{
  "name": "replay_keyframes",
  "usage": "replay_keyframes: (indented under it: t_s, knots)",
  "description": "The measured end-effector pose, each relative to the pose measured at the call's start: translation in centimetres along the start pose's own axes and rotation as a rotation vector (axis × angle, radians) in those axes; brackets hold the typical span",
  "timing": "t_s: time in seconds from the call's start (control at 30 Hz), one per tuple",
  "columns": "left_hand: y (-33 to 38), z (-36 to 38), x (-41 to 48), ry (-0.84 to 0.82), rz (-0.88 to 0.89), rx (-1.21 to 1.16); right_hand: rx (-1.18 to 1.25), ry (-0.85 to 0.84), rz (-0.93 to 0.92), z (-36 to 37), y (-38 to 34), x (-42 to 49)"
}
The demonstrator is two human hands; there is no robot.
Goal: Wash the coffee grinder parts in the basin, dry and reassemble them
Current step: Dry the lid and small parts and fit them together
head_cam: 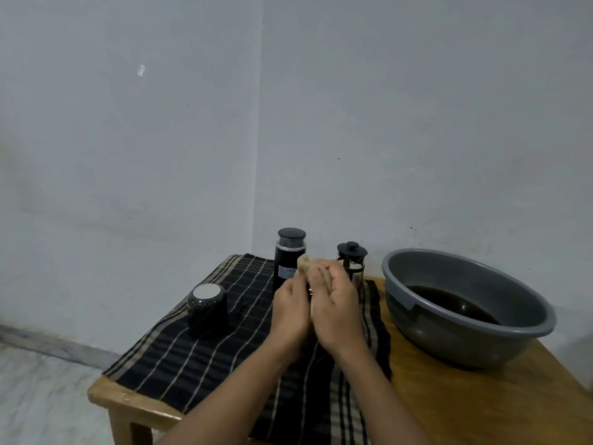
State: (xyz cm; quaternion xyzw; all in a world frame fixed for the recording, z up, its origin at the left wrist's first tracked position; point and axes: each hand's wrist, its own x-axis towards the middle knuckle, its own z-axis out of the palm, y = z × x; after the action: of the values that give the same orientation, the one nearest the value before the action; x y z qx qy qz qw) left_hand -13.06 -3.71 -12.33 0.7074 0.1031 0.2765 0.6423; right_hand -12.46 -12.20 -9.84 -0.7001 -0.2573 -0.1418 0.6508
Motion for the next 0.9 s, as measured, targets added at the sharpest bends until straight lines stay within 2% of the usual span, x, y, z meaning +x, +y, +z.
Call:
replay_keyframes:
  t_s: [0.03, 0.07, 0.1, 0.17, 0.2, 0.23, 0.3, 0.33, 0.37, 0.4, 0.5, 0.57, 0.63, 0.67, 0.73, 0.83, 0.9]
  knots:
    - [0.1, 0.0, 0.1, -0.025, -0.084, -0.025, -0.103, -0.006, -0.110, 0.0, 0.7, -0.4]
    - [-0.2, 0.0, 0.1, -0.034, -0.063, 0.013, -0.119, 0.004, -0.105, -0.1, 1.2, -0.2]
    - [-0.7, -0.2, 0.1, -0.018, 0.010, 0.076, -0.050, 0.022, 0.019, -0.2, 1.6, 0.6]
    - [-1.1, -0.3, -0.8, -0.007, 0.095, 0.067, 0.317, -0.019, 0.478, -1.0, 1.4, 2.4]
    - [-1.2, -0.3, -1.0, -0.020, 0.070, -0.042, 0.498, -0.027, 0.654, -1.3, 1.4, 2.8]
    - [-0.9, -0.3, -1.1, -0.022, -0.056, -0.199, 0.562, -0.006, 0.711, -1.3, 1.4, 2.7]
    - [-0.1, -0.1, -0.6, -0.063, -0.421, -0.594, 0.439, 0.064, 0.544, -0.6, 1.6, 1.6]
    - [0.5, 0.1, -0.7, -0.085, -0.513, -0.681, 0.346, 0.122, 0.427, -0.1, 1.6, 0.6]
    - [0.9, 0.3, -0.9, -0.130, -0.510, -0.655, 0.282, 0.175, 0.333, 0.4, 1.8, -0.4]
    - [0.9, 0.6, -1.3, -0.155, -0.427, -0.565, 0.269, 0.216, 0.261, 0.8, 1.7, -1.2]
    - [0.4, 0.1, -1.3, -0.203, -0.132, -0.234, 0.277, 0.344, 0.272, 0.4, 1.6, -1.1]
    - [0.3, -0.8, -0.7, -0.212, 0.030, -0.067, 0.195, 0.313, 0.244, -0.6, 1.8, -0.6]
    - [0.2, -0.9, -0.2, -0.154, 0.157, 0.073, 0.013, 0.248, 0.164, -0.9, 2.0, -0.5]
    - [0.1, -0.7, -0.3, -0.110, 0.189, 0.071, -0.044, 0.256, 0.126, -0.9, 2.1, -0.4]
    - [0.5, -0.2, -1.4, -0.067, 0.159, -0.012, -0.063, 0.299, 0.152, -0.9, 1.4, -0.1]
    - [0.8, -0.1, -2.2, -0.184, 0.016, -0.268, 0.117, 0.343, 0.342, -1.6, 1.3, 0.8]
    - [0.8, -0.3, -2.0, -0.184, -0.090, -0.351, 0.114, 0.322, 0.365, -1.7, 1.4, 0.5]
